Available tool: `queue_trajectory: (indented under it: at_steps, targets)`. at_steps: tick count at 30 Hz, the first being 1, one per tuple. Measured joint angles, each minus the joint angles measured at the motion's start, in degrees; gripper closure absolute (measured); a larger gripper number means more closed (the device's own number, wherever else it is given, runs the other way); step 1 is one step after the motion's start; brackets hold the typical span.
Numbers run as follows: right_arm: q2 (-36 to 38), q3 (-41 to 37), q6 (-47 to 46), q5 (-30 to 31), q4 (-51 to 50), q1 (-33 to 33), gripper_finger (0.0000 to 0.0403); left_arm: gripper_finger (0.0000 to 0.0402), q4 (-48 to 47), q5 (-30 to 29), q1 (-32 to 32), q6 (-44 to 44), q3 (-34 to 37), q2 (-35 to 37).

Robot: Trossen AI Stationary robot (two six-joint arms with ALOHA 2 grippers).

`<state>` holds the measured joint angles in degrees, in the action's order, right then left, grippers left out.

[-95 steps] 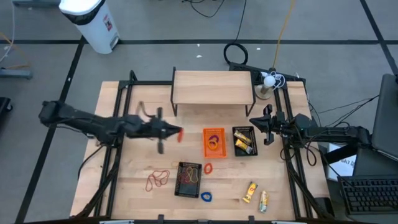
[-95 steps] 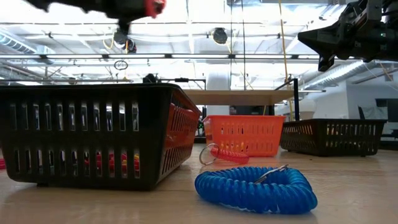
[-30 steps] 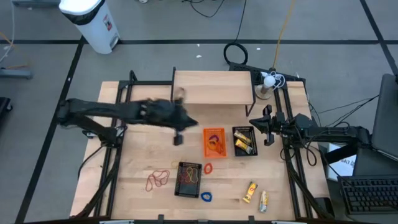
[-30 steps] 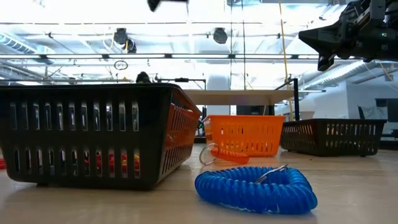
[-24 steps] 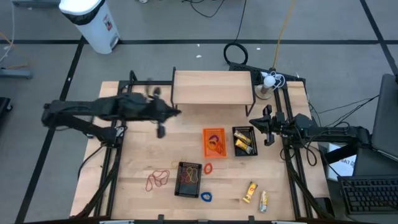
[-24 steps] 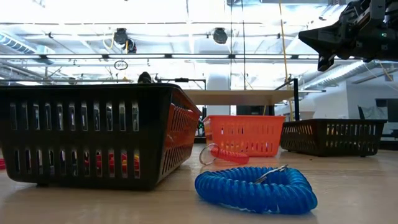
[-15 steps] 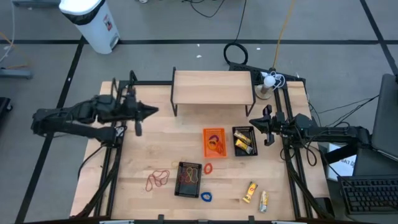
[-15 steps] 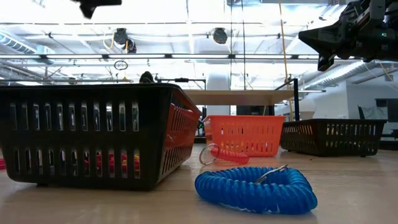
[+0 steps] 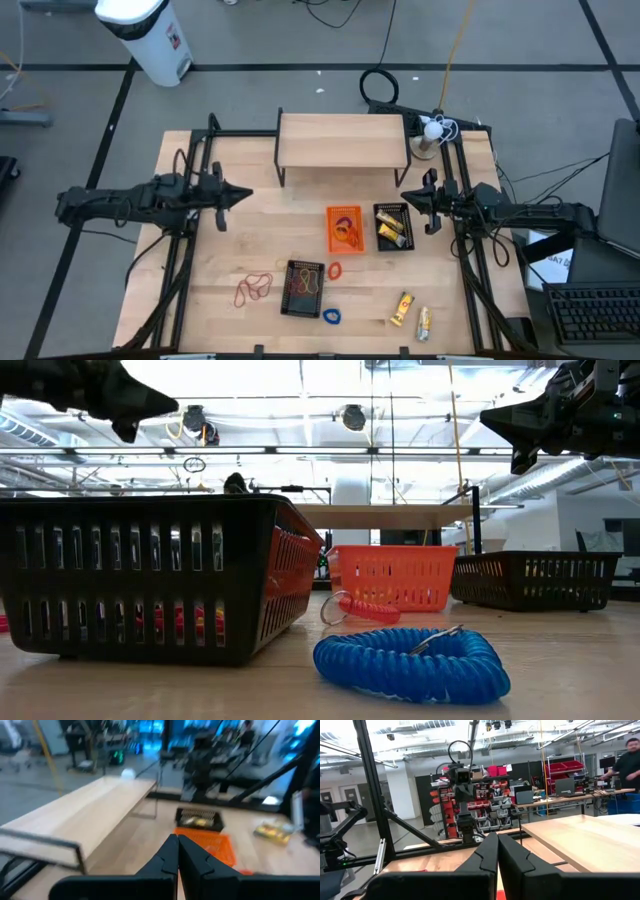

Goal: Pick & Place Office Desk Supplies
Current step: Put the yellow crayon box into the top black bin

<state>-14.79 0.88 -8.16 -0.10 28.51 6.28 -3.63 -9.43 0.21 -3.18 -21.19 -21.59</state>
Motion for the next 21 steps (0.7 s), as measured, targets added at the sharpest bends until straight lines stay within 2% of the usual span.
queue_trajectory:
  at_steps: [4,18,21]
  targets:
    - [0.00,-0.01,-0.13,0.00,0.00,0.00,0.0403,0.0400,4.65,3.01,0.02,-1.09,3.80,3.00]
    - [0.00,-0.01,-0.14,0.00,0.51,0.00,0.0403,0.0400,4.39,0.37,0.02,-1.99,11.99,4.13]
    - [-0.02,-0.01,-0.09,-0.22,1.45,0.00,0.0403,0.0400,7.43,0.35,0.02,-1.97,15.34,4.12]
